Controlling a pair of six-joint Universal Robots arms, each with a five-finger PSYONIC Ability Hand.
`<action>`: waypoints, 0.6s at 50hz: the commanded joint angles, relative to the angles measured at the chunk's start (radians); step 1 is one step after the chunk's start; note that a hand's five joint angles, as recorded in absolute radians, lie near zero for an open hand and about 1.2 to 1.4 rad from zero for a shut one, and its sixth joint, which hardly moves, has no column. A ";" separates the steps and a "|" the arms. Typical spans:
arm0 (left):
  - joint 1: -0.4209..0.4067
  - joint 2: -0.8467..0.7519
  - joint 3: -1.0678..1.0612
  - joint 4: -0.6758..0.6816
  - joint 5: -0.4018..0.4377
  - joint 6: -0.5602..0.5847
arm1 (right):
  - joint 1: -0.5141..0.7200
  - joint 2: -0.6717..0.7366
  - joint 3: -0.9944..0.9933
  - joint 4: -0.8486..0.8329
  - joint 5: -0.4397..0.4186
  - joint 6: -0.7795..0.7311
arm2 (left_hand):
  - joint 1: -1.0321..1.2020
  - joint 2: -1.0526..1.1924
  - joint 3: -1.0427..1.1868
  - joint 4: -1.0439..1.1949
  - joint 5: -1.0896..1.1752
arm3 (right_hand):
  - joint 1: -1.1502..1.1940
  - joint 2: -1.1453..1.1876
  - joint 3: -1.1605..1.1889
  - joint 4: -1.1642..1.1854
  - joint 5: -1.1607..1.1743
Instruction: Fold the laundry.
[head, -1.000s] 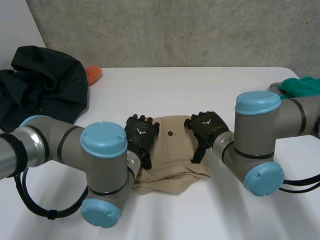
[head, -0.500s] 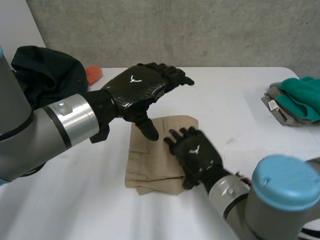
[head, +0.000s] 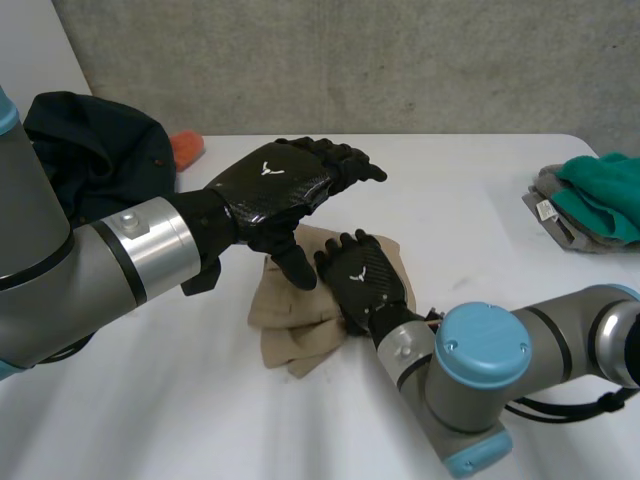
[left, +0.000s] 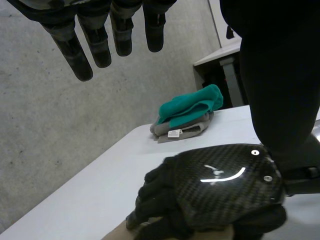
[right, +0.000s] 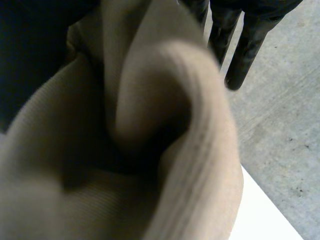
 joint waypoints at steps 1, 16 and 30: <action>-0.001 0.002 0.001 0.000 0.001 -0.002 | 0.000 0.065 -0.103 0.053 0.000 0.017 | 0.035 0.036 0.030 0.034 0.019 | 0.590 0.526 0.528 0.536 0.569; 0.006 0.015 -0.006 0.001 0.001 0.001 | -0.202 -0.076 -0.124 0.122 -0.035 0.042 | 0.026 0.027 0.021 0.025 0.010 | 1.019 0.955 0.957 0.965 0.998; 0.013 0.041 -0.007 0.004 0.001 0.001 | -0.523 -0.119 -0.374 0.073 -0.425 0.082 | 0.023 0.025 0.018 0.022 0.007 | 1.019 0.955 0.957 0.965 0.998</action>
